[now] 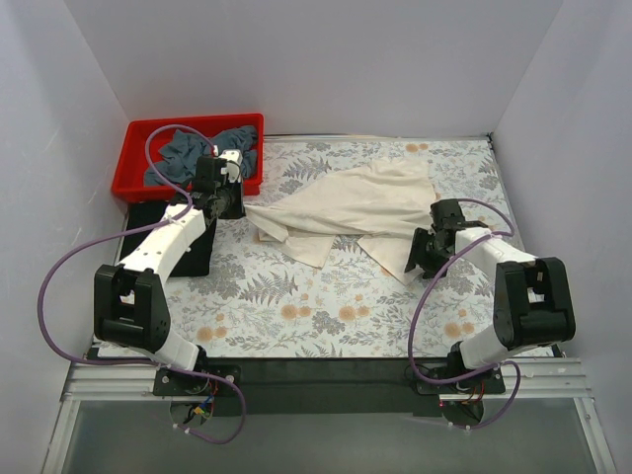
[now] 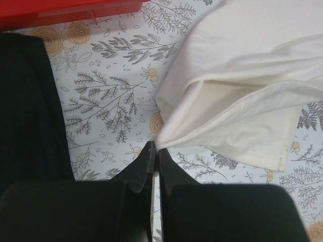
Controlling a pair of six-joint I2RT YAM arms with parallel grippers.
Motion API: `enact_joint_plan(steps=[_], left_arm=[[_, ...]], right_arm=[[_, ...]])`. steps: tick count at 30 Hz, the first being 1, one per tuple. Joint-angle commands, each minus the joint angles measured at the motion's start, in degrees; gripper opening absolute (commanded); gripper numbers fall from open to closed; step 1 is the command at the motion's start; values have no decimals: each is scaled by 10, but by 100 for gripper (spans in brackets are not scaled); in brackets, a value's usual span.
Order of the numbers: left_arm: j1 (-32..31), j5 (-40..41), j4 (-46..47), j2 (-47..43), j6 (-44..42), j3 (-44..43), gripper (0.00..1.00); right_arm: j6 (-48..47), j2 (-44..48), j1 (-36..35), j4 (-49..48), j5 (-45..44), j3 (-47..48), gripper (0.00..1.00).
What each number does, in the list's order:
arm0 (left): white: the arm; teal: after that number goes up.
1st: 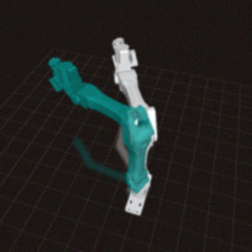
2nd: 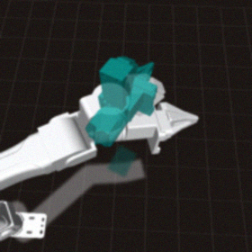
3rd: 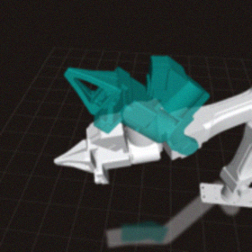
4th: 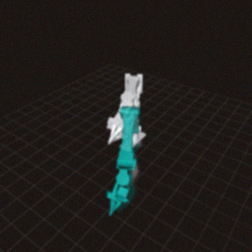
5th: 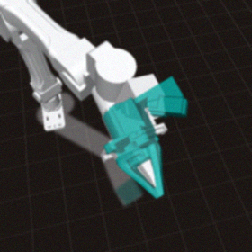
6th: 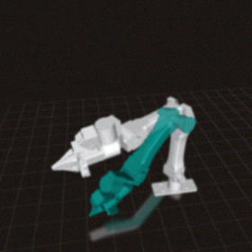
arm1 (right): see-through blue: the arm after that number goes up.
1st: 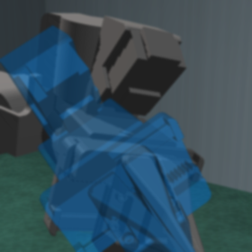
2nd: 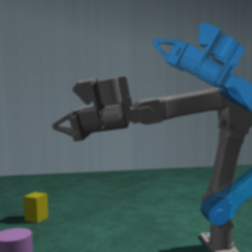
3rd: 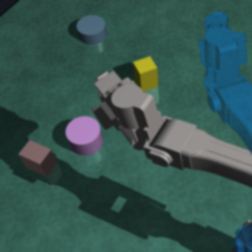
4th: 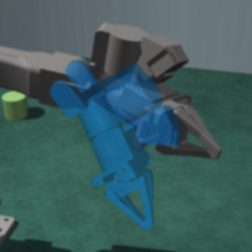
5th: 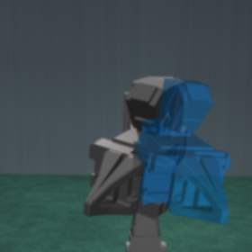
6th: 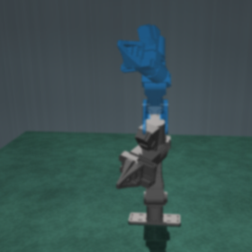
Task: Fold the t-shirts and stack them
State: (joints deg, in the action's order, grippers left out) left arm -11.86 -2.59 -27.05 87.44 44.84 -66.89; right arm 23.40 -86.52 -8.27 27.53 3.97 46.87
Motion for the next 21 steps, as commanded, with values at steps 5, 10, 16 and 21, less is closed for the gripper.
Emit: enact_joint_plan(steps=[5, 10, 16, 21], left_arm=[[-2, 14, -11, -18, 2, 3, 0], [-2, 19, -17, -17, 2, -1, 0], [-2, 19, -19, -17, 4, -1, 0], [-2, 36, -20, -17, 8, -3, 0]], right_arm=[[31, -10, -45, 30, -37, -8, 51], [34, -27, -82, 45, -70, -5, 49], [25, -40, -89, 53, -109, -2, 39], [17, -45, -88, 50, -124, 7, 24]])
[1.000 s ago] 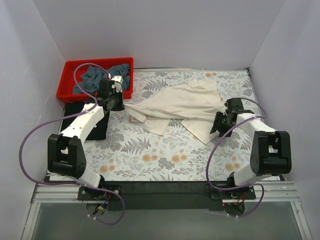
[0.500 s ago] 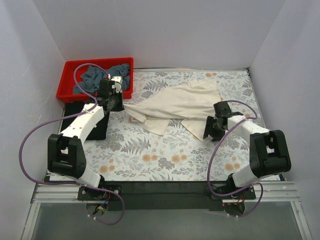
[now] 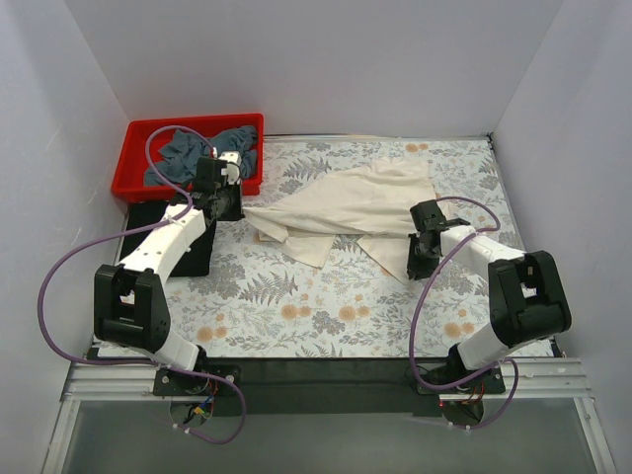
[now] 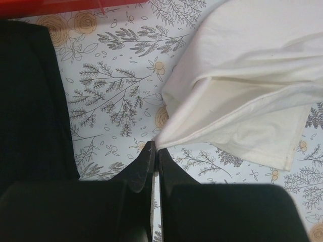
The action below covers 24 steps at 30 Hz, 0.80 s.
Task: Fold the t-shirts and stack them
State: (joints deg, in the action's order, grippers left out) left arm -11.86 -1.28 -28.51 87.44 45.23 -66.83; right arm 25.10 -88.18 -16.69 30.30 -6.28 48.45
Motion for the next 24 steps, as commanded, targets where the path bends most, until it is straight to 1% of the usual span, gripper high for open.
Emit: enact_joint_plan(steps=[1, 2, 3, 5, 9, 11, 12, 13, 14, 16, 17, 18, 19, 20, 21, 22, 24], left_arm=[[-2, 22, -6, -17, 6, -4, 0], [-2, 22, -7, -17, 6, -7, 0], [-2, 22, -8, -15, 12, -13, 0], [-2, 19, -14, -14, 14, -21, 0], [-2, 19, -19, -10, 26, -50, 0], [-2, 21, -27, -6, 35, -81, 0], [-2, 23, -29, -3, 38, -95, 0], [-2, 28, -36, 4, 44, -132, 0], [-2, 31, -39, 7, 47, -152, 0], [-2, 40, -51, 19, 59, -204, 0], [-2, 42, -58, 33, 62, -258, 0], [-2, 43, -61, 40, 66, -291, 0], [-2, 48, -69, 46, 70, -319, 0], [-2, 52, -71, 50, 77, -347, 0], [-2, 62, -73, 54, 81, -399, 0], [-2, 71, -67, 53, 83, -419, 0], [-2, 103, -52, 35, 80, -466, 0]], right_arm=[[-2, -30, -5, 20, -22, -7, 20], [-2, -30, -5, 19, -22, -5, 16], [-4, -30, -5, 18, -22, -4, 8], [-7, -24, -4, 16, -27, 5, 1], [-16, -2, 1, 19, -35, 35, 1], [-31, 16, 8, 20, -44, 56, 1], [-38, 21, 18, 24, -50, 87, 1], [-52, 32, 35, 27, -56, 125, 1], [-52, 36, 35, 27, -57, 125, 1], [-76, 43, 72, 36, -52, 200, 1], [-83, 49, 85, 41, -46, 227, 1], [-98, 49, 112, 43, -42, 254, 1], [-105, 50, 125, 50, -36, 319, 1], [-109, 49, 137, 57, -32, 350, 1], [-108, 46, 153, 67, -38, 391, 1], [-106, 45, 157, 77, -41, 449, 1], [-100, 44, 167, 78, -34, 508, 1]])
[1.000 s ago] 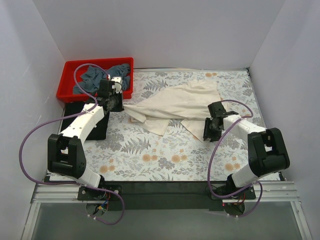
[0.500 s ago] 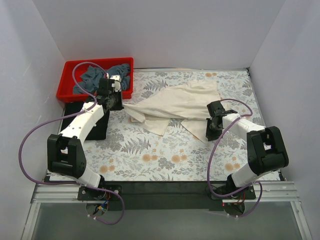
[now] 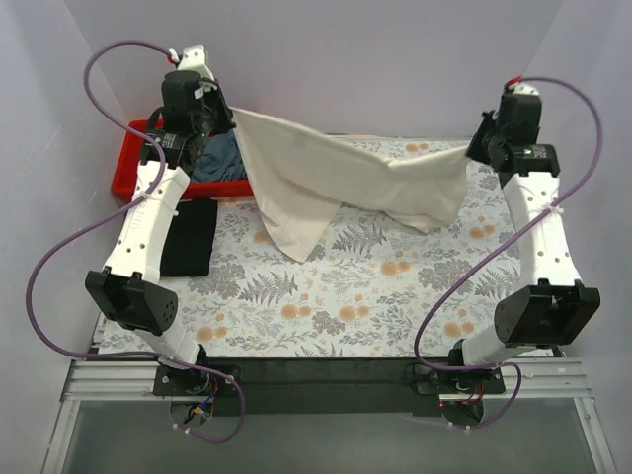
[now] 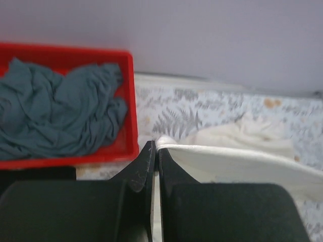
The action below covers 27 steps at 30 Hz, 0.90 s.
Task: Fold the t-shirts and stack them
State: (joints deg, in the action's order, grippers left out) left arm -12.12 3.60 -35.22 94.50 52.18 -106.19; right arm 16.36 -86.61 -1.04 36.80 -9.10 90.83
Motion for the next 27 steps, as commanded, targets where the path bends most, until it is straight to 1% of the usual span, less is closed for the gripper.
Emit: enact_joint_plan(steps=[1, 2, 4, 5, 8, 10, 11, 17, 20, 23, 24, 25, 27], left_arm=[[1, 63, 36, -46, 7, -83, 0], [1, 81, 50, -56, 0, -89, 0], [1, 86, 89, -93, -16, -96, 0], [1, 84, 102, -106, -22, -95, 0], [1, 70, 128, -156, -40, -90, 0], [1, 41, 133, -198, -49, -75, 0], [1, 33, 135, -212, -51, -68, 0], [1, 9, 152, -318, -81, -15, 0], [1, 8, 146, -341, -94, -5, 0], [1, 20, 140, -358, -102, -13, 0], [1, 22, 133, -356, -106, -28, 0], [1, 21, 128, -353, -109, -36, 0], [1, 15, 121, -348, -112, -47, 0]], right_arm=[[-11, 26, 23, 15, -3, 144, 1], [-10, 22, 27, 16, -2, 172, 1], [-9, 20, 41, 15, 0, 229, 1], [-16, 16, 45, 15, -2, 281, 1], [-46, 27, 66, 11, -23, 367, 1], [-68, 39, 69, 3, -41, 388, 1], [-96, 56, 69, -1, -51, 394, 1], [-160, 122, 68, -23, -92, 393, 1], [-192, 139, 61, -26, -113, 404, 1], [-250, 153, 18, -43, -146, 422, 1], [-265, 160, -13, -51, -154, 421, 1], [-300, 168, -26, -60, -169, 408, 1], [-334, 204, -54, -107, -181, 373, 1]])
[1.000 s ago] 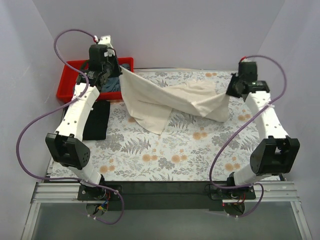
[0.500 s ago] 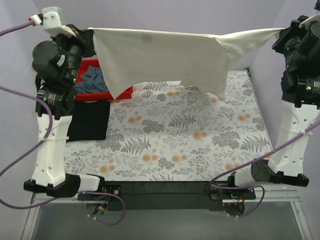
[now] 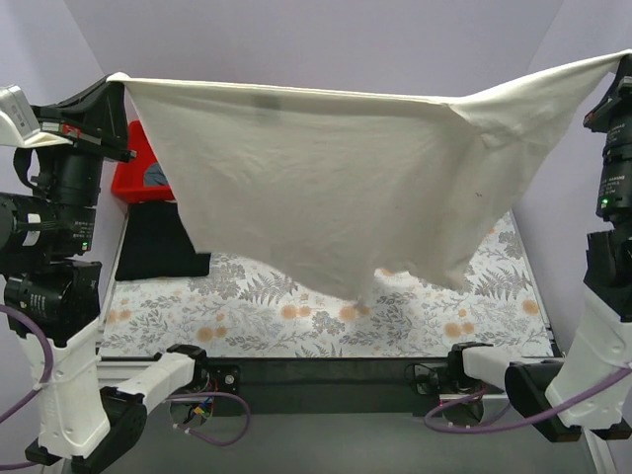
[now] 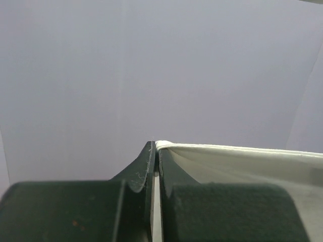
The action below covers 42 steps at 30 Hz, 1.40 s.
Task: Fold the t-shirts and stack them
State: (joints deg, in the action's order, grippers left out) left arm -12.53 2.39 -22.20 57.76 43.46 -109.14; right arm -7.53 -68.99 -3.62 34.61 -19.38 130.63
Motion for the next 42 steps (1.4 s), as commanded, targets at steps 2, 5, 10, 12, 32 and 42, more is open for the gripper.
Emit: enact_joint_plan(steps=[2, 5, 10, 12, 32, 42], left_arm=[[5, 18, -10, 27, -27, -18, 0], [5, 4, -7, 49, -27, 1, 0], [5, -40, 13, 96, -11, 74, 0], [5, -37, 36, 118, -13, 133, 0], [6, 15, 181, 474, -31, 197, 0], [6, 8, 170, 459, -51, 210, 0]], right_arm=[[-141, 82, -37, -160, -74, -105, 1], [-186, 133, -39, -219, -51, -176, 1], [-207, 105, -39, -178, -37, -231, 1], [-199, 96, -39, -179, -37, -298, 1], [-149, -240, 8, -292, -9, -406, 1], [-114, -248, 17, -293, 30, -438, 1]])
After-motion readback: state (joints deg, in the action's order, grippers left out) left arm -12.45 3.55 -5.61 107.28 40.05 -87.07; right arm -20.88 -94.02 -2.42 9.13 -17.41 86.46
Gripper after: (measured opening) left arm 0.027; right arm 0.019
